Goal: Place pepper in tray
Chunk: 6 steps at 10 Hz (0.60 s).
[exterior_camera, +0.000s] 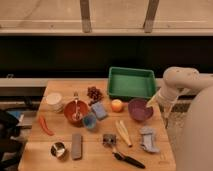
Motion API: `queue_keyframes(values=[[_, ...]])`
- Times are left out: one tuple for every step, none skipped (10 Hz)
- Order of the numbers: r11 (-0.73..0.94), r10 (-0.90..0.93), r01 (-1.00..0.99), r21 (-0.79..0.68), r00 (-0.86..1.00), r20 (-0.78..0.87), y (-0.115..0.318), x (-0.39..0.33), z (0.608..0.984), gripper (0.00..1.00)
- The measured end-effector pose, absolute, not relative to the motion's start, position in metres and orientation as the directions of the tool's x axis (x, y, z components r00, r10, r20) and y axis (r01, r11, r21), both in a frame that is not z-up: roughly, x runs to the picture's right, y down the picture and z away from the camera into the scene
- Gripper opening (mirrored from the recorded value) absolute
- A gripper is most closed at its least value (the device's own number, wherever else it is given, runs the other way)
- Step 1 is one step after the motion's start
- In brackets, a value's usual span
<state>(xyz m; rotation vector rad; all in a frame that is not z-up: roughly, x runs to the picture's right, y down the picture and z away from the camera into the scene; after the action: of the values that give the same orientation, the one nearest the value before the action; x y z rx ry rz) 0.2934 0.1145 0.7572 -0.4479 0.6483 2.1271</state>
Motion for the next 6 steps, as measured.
queue_keyframes(values=[[-0.507, 0.627, -0.812, 0.289, -0.577, -0.524, 0.115, 0.293, 0.757, 0.66], [-0.494, 0.641, -0.822, 0.284, -0.565, -0.519, 0.114, 0.291, 0.757, 0.66], [-0.477, 0.662, -0.836, 0.271, -0.545, -0.514, 0.111, 0.287, 0.755, 0.66], [-0.453, 0.686, -0.854, 0.255, -0.517, -0.511, 0.106, 0.278, 0.754, 0.66], [-0.420, 0.714, -0.878, 0.230, -0.476, -0.513, 0.099, 0.260, 0.754, 0.66], [-0.385, 0.740, -0.899, 0.206, -0.435, -0.513, 0.092, 0.240, 0.755, 0.66]])
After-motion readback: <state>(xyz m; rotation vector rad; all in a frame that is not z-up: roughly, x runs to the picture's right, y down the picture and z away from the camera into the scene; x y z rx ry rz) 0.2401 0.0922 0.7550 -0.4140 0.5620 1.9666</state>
